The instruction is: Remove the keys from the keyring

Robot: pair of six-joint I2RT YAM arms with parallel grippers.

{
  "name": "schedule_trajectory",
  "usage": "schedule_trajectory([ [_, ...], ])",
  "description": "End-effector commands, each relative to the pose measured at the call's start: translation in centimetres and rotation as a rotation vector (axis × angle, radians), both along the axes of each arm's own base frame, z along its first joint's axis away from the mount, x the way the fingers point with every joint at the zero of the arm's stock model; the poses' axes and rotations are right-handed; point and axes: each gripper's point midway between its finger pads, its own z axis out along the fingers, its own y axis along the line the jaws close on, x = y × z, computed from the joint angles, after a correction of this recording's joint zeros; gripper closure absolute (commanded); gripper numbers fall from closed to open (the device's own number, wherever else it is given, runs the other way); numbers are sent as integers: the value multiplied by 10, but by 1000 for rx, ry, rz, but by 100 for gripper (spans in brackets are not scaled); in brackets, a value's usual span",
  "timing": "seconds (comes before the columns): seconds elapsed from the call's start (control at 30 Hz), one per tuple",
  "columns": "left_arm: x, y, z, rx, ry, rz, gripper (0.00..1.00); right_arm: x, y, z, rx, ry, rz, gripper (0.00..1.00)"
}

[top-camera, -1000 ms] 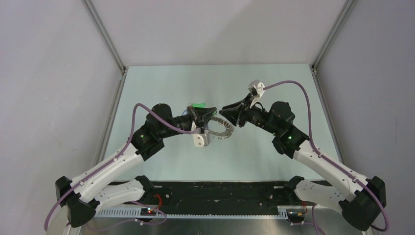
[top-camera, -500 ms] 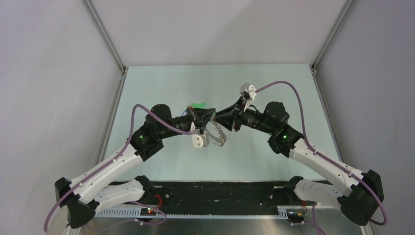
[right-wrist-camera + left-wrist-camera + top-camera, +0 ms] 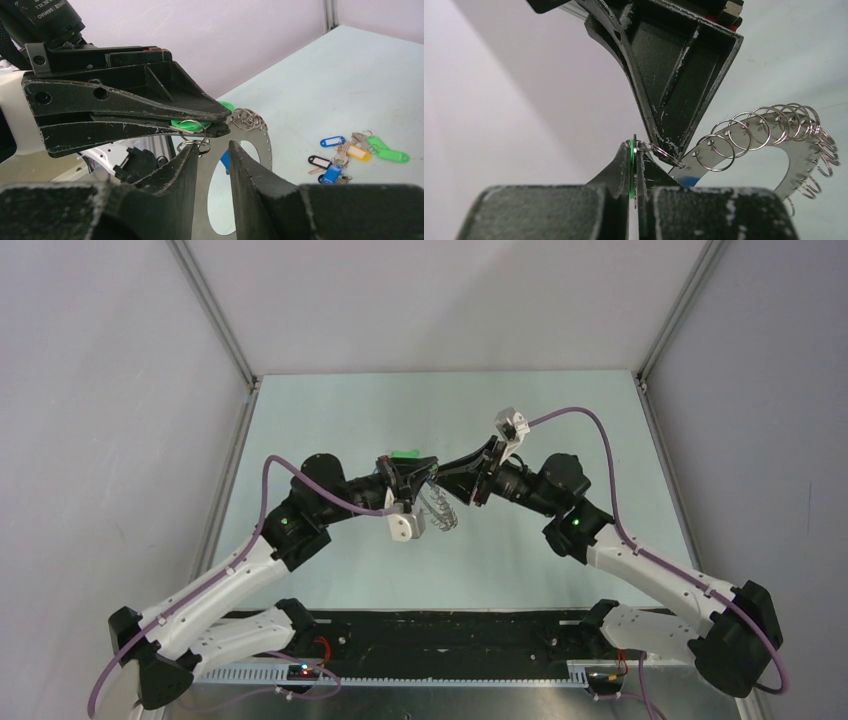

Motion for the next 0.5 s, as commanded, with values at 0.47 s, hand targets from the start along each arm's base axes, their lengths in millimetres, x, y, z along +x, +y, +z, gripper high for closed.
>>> schedule_trajectory([
  [0.47,-14,-3,51,-117,-90,-56,100,-6,-12,36,258,-17,-47,70],
])
